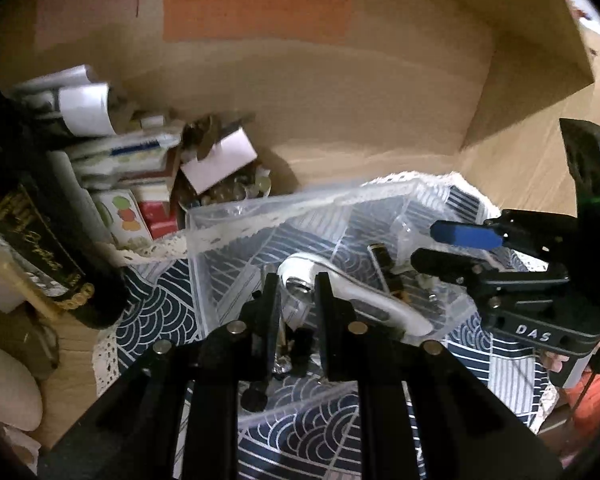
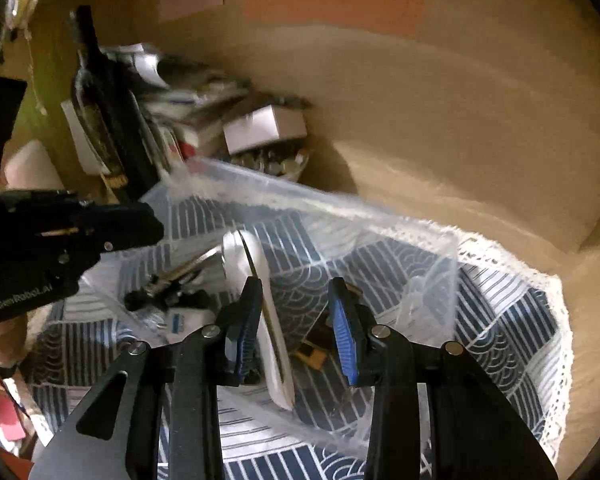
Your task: Organize rigid objects
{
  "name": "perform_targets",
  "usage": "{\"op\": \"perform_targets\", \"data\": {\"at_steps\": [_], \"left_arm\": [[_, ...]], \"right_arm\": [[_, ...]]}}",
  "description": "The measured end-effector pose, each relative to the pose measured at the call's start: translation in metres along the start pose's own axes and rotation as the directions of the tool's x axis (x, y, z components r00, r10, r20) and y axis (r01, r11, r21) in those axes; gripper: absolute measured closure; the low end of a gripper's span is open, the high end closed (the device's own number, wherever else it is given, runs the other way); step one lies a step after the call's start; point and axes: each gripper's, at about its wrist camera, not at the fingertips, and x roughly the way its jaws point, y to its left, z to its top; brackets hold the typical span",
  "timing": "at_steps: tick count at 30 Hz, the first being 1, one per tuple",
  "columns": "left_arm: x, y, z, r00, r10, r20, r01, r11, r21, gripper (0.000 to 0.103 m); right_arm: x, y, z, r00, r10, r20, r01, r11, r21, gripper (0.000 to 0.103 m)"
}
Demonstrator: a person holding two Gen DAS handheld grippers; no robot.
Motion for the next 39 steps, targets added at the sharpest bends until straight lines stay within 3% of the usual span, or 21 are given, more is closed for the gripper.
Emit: {"op": "perform_targets", "data": {"at_steps": [4, 11, 16, 23, 29, 31, 39], "left_arm": [[-0.025, -0.008, -0.002, 0.999, -0.002, 0.051, 0.001, 1.0, 0.01, 0.087], [-0.079, -0.029, -0.014, 0.983, 0.023, 0.18, -0.028, 0.999, 0.024, 0.052], [-0.108, -0.04, -0.027, 0.967, 0.038, 0.251, -0.045, 0.999, 0.026, 0.035], [-0.144, -0.057, -0.046, 0.935, 0.058, 0.351, -0.078, 0.996, 0.043, 0.011], [-0.166, -0.065, -0.058, 0.913, 0.07, 0.402, -0.092, 0.995, 0.038, 0.004], [-0.169, -0.067, -0.06, 0.911, 0.073, 0.407, -0.095, 0.995, 0.035, 0.003], [-0.174, -0.068, -0.069, 0.907, 0.059, 0.418, -0.075, 0.997, 0.024, 0.002]], "right_arm": [[-0.028, 0.007, 0.001, 0.997, -0.015, 0.075, 0.014, 1.0, 0.01, 0.067], [-0.094, 0.023, -0.014, 0.968, -0.072, 0.241, 0.063, 0.997, 0.045, 0.062], [-0.13, 0.036, -0.029, 0.932, -0.116, 0.343, 0.094, 0.992, 0.082, 0.03], [-0.162, 0.05, -0.048, 0.895, -0.161, 0.416, 0.123, 0.985, 0.117, 0.016], [-0.175, 0.054, -0.063, 0.881, -0.176, 0.44, 0.12, 0.981, 0.152, 0.009], [-0.178, 0.055, -0.067, 0.875, -0.185, 0.447, 0.124, 0.979, 0.163, 0.003], [-0.186, 0.061, -0.077, 0.867, -0.207, 0.454, 0.139, 0.974, 0.179, 0.001]]}}
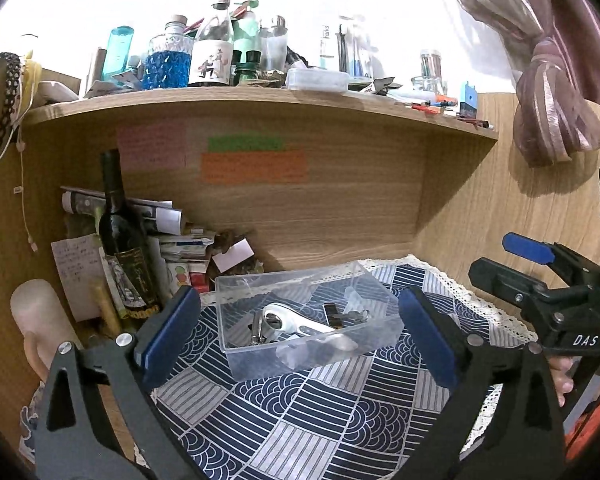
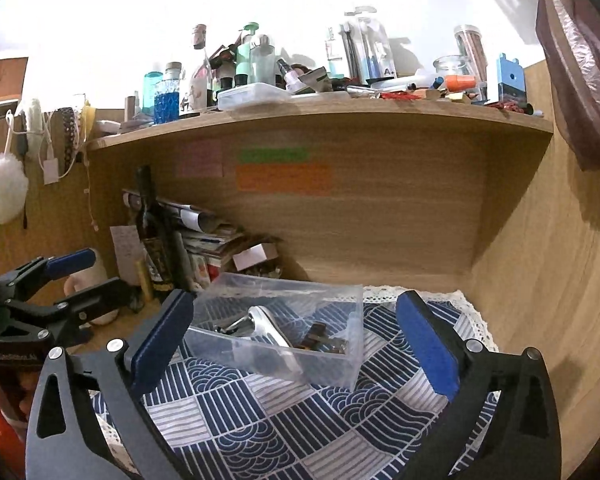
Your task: Organize rigid objects
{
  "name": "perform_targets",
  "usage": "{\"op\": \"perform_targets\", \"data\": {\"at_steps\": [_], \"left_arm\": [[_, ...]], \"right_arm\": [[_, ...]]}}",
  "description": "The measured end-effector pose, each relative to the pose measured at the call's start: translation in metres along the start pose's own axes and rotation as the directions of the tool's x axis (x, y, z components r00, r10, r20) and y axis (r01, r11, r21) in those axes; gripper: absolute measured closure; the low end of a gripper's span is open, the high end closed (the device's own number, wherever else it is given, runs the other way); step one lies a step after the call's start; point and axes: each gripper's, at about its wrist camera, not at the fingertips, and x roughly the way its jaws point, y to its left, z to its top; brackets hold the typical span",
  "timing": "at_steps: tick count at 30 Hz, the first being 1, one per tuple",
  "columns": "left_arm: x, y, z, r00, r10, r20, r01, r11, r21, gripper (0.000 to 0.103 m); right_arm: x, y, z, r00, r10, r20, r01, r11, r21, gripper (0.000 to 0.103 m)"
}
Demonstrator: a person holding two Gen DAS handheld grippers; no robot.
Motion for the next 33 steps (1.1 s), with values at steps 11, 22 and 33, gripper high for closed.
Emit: {"op": "perform_targets", "data": {"at_steps": [11, 22, 33], "left_arm": [[-0.0003, -0.0019, -0.001, 1.0, -0.01, 0.002, 0.01, 1.0, 0.003, 0.002], [0.0009, -0.0028, 0.0025, 1.0, -0.009, 0.006, 0.009, 1.0, 0.001, 0.001], [0.001, -0.0027, 0.0031, 1.0, -0.008, 0.011, 0.008, 1.0, 0.01, 0.001]], "right_arm": [[-0.004, 0.0008, -0.0001, 1.0, 0.003, 0.011, -0.003, 1.0, 0.001, 0.0], [-0.0023, 0.0014, 0.0006, 1.0, 0.013, 0.014, -0.013, 1.0, 0.007, 0.0], [-0.0024, 0.0007, 0.0008, 1.0, 0.019, 0.014, -0.019, 1.0, 0.01, 0.0]]}}
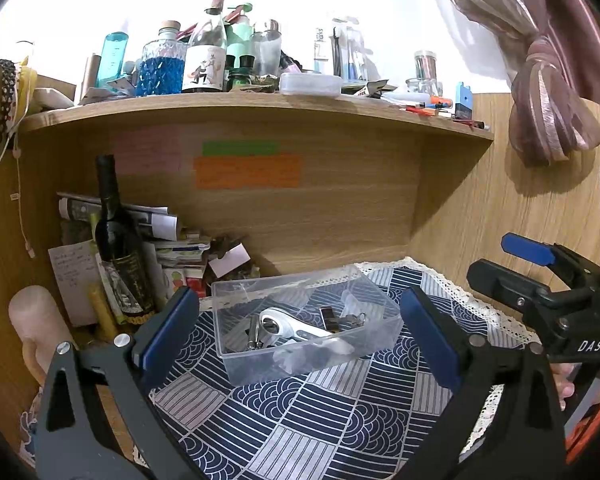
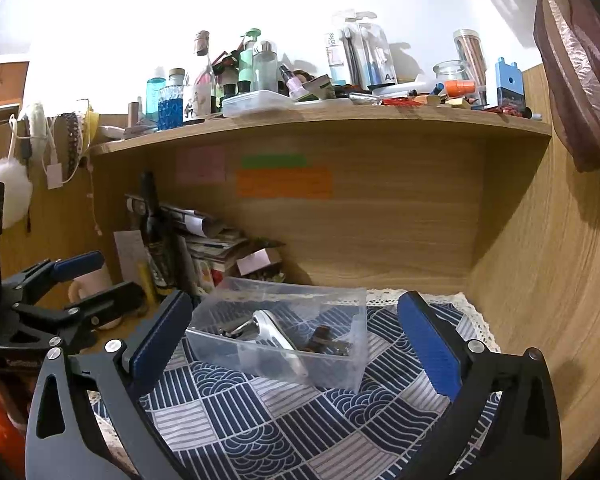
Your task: Organize rigid objects
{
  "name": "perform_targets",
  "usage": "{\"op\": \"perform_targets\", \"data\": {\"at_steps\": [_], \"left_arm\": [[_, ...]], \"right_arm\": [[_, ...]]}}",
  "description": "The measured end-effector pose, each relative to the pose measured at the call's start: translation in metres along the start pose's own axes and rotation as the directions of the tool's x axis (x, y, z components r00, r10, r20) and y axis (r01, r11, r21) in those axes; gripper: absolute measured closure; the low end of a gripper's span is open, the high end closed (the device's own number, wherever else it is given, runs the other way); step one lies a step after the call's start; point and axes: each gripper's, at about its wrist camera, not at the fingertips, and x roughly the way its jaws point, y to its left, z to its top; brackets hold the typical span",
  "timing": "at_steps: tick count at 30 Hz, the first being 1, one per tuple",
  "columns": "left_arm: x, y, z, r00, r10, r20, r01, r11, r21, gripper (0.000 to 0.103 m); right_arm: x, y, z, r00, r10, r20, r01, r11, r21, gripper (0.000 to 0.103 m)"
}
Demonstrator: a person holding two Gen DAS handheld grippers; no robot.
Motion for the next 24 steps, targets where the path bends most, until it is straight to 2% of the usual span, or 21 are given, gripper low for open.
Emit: {"op": "perform_targets", "data": {"at_steps": [24], "left_arm": [[-0.0038, 0.0002, 0.0005, 1.0, -0.018, 0.005, 0.018, 1.0, 0.013, 0.001]], "right_arm": [[-0.0047, 0.0025, 0.0005, 1.0, 0.011, 0.01, -0.011, 1.0, -0.021, 0.0]]}}
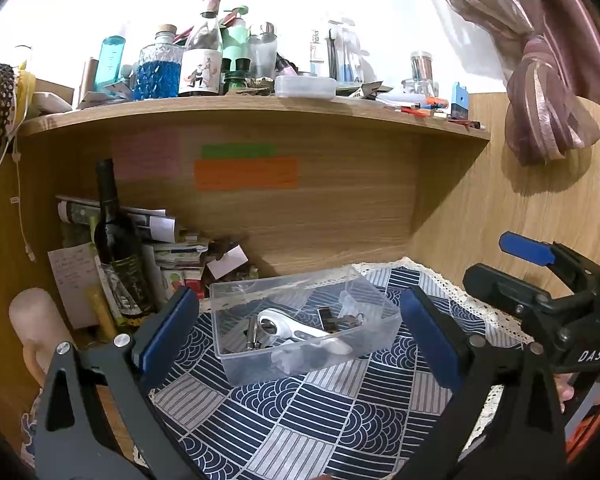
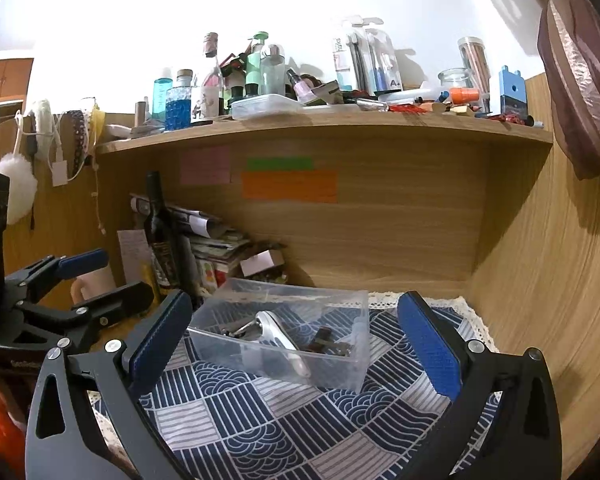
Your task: Organize rigid objects
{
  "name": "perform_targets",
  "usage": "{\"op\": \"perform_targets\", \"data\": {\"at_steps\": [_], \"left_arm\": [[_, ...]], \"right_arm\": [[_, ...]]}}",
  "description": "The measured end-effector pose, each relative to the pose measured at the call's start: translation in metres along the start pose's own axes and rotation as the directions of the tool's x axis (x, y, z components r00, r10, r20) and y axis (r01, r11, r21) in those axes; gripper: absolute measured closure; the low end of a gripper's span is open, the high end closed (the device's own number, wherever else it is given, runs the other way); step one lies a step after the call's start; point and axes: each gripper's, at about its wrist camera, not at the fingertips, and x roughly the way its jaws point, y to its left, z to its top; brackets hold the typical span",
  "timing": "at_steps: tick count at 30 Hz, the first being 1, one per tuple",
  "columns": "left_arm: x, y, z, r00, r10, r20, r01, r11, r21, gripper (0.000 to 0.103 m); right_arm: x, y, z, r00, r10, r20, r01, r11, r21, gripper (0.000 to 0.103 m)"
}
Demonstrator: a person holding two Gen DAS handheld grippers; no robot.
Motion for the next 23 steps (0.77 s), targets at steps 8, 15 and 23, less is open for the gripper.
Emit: {"op": "perform_targets", "data": {"at_steps": [8, 15, 23], "left_arm": [[-0.002, 0.0009, 0.0, 1.0, -0.005, 0.005, 0.006, 1.0, -0.007, 0.001], [-0.0025, 0.0004, -0.0005, 1.0, -0.009, 0.005, 0.009, 1.0, -0.006, 0.001], [-0.0007, 0.0009, -0.0023, 1.0, -0.02, -0.009, 0.02, 1.0, -0.016, 0.001]], "right_arm": [[-0.0003, -0.0007, 0.0004, 1.0, 0.006, 0.001, -0.006, 1.0, -0.001, 0.0], [0.0014, -0.0001, 0.0006, 1.0, 0.003, -0.006, -0.003, 1.0, 0.002, 0.0], [0.0065, -0.0029, -0.0014, 1.0, -0.005, -0.019, 0.005, 1.0, 0.013, 0.0]]}}
